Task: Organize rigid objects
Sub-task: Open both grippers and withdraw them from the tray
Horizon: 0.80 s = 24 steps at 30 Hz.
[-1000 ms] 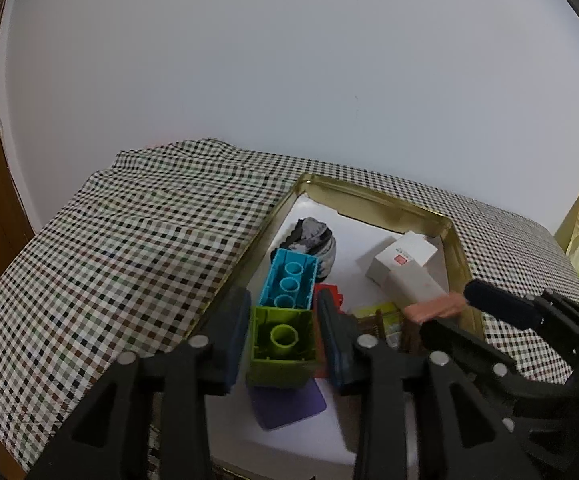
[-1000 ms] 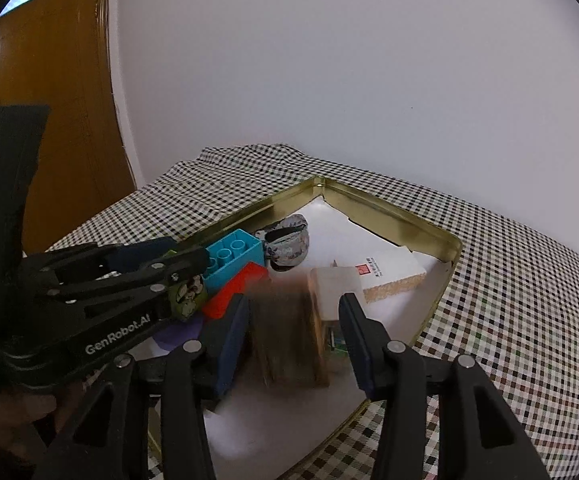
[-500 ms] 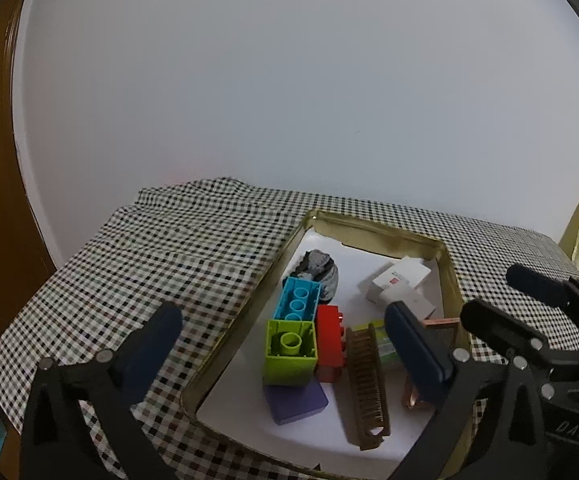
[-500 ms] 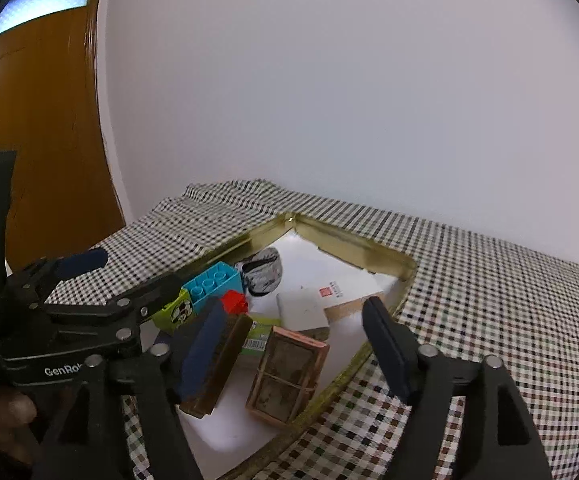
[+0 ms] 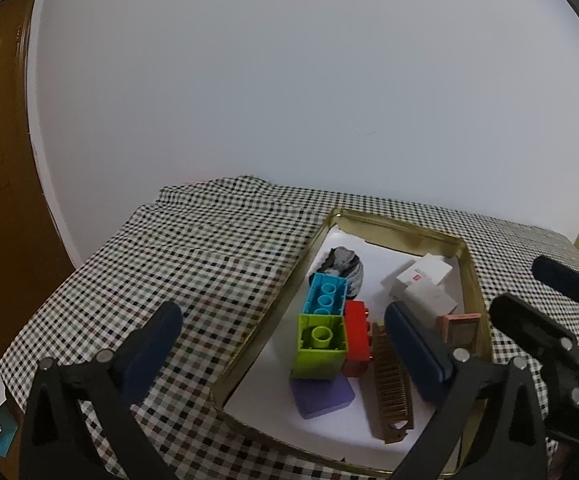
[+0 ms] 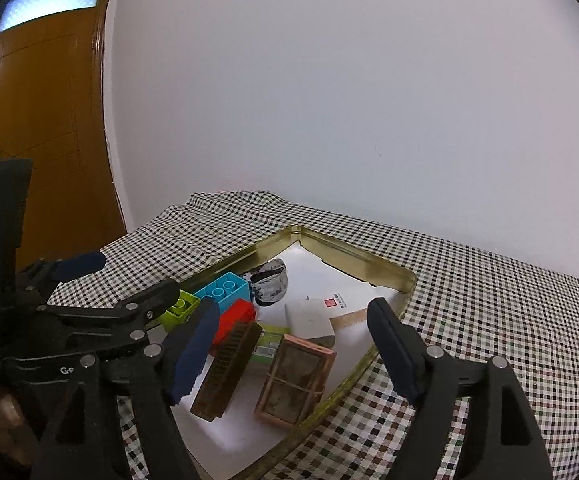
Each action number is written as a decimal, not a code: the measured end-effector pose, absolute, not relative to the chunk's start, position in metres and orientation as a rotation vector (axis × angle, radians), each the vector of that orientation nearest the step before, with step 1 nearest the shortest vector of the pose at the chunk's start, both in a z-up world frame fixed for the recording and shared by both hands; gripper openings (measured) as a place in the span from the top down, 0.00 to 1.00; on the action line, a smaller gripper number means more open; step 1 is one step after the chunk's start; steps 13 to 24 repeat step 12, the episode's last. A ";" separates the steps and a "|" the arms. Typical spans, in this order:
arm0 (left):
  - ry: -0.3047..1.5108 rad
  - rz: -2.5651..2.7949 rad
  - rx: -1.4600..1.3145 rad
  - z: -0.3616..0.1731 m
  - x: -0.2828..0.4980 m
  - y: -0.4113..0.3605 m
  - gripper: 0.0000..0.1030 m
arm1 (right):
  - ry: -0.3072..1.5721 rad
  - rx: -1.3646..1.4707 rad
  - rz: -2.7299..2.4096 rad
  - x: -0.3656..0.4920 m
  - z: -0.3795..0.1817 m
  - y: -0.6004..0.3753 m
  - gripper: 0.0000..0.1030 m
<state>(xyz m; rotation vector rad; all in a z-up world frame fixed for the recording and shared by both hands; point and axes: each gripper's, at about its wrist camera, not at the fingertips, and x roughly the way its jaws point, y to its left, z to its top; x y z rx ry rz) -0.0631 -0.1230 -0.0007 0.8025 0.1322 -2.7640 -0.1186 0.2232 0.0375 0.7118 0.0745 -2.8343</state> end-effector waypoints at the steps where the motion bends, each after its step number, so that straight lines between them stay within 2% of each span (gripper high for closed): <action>1: 0.127 -2.761 0.802 -0.002 -0.063 -0.123 0.00 | 0.075 0.712 -2.833 -0.119 0.037 0.223 0.24; 24: 0.087 -2.760 0.771 -0.003 -0.060 -0.121 0.00 | 0.068 0.720 -2.825 -0.119 0.034 0.222 0.24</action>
